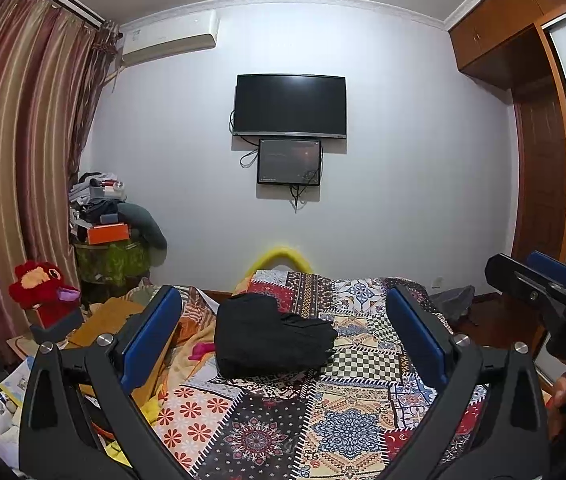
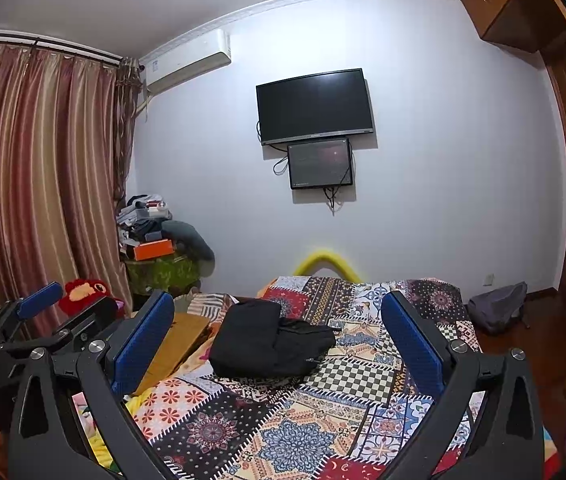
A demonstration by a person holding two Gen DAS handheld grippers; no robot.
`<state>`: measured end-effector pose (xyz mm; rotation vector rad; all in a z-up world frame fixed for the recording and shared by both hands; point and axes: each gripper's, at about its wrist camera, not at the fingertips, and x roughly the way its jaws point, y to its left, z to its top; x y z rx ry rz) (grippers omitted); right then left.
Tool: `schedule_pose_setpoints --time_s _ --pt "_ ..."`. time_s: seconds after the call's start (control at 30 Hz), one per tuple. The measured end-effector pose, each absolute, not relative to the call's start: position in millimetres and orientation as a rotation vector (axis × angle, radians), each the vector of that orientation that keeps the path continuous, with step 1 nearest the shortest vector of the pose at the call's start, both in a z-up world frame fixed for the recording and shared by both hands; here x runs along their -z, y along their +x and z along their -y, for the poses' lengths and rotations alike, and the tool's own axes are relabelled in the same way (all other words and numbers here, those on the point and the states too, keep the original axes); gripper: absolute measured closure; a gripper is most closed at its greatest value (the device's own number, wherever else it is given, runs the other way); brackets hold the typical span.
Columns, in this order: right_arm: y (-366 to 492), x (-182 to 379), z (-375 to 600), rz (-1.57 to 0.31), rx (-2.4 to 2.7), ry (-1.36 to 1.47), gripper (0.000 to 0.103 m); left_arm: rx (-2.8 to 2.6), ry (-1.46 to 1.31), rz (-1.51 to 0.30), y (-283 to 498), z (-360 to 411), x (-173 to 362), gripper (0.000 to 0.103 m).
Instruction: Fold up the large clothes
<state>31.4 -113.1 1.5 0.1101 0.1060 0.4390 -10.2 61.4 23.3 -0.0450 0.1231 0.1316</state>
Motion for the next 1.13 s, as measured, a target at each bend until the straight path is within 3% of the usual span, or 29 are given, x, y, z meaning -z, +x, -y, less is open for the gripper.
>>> schedule_pose_setpoints --time_s 1.13 --pt "36.5 2.2 107.7 -0.146 -0.425 0.093 0.000 -0.084 -0.063 -0.175 -0.4 -61.6 -15.6 0.000"
